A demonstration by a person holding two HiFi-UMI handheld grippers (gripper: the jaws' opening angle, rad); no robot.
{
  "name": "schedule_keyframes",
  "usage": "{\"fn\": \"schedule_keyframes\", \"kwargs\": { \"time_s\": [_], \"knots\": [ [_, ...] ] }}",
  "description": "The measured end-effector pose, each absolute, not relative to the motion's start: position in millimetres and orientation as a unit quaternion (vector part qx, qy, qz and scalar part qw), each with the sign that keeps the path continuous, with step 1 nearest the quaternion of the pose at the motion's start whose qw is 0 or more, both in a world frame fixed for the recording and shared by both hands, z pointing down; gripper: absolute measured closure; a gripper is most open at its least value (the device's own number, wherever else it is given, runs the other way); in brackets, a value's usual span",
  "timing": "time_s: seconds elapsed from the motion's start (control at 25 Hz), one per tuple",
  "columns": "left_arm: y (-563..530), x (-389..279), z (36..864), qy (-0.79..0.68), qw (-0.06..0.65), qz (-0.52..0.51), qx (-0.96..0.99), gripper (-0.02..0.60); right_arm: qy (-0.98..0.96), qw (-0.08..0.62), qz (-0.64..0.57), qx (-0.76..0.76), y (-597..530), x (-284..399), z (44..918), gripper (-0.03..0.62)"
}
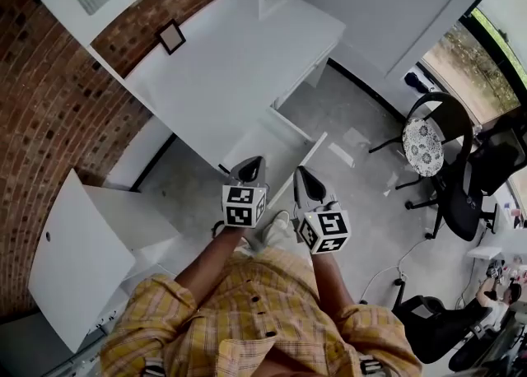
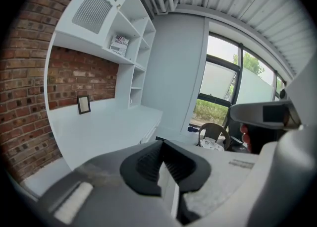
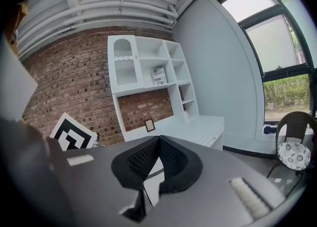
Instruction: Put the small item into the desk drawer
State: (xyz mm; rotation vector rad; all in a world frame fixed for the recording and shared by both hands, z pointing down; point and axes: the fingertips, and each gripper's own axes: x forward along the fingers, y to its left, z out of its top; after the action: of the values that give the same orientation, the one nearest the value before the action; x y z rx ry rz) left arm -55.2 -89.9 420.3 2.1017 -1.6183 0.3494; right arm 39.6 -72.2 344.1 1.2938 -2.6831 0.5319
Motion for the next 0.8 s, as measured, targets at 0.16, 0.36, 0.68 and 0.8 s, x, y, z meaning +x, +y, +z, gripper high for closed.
{"fn": "schedule_keyframes", "kwargs": {
  "time_s": [0.16,0.36,0.68,0.8],
  "knots": [
    [-83.4,-56.0,399.7,-0.581,0.202,0.122,0.779,0.577,-0.887,0.055,0.165,0.428,-68.9,32.5,332.4,0.595],
    [-79.6,-64.0,369.0,-0.578,0.175,0.100,0.791,0.577,-0.890,0.049,0.142,0.431,-69.6,24.1,314.3,0.595],
    [-66.4,-69.8,325.4,-0.572,0.133,0.068,0.806,0.577,-0.890,0.033,0.114,0.441,-64.9,18.9,287.4,0.595],
    [-62.0,-71.8,312.9,-0.570,0.119,0.057,0.811,0.577,-0.888,0.027,0.109,0.447,-64.5,19.0,281.5,0.595]
  ]
}}
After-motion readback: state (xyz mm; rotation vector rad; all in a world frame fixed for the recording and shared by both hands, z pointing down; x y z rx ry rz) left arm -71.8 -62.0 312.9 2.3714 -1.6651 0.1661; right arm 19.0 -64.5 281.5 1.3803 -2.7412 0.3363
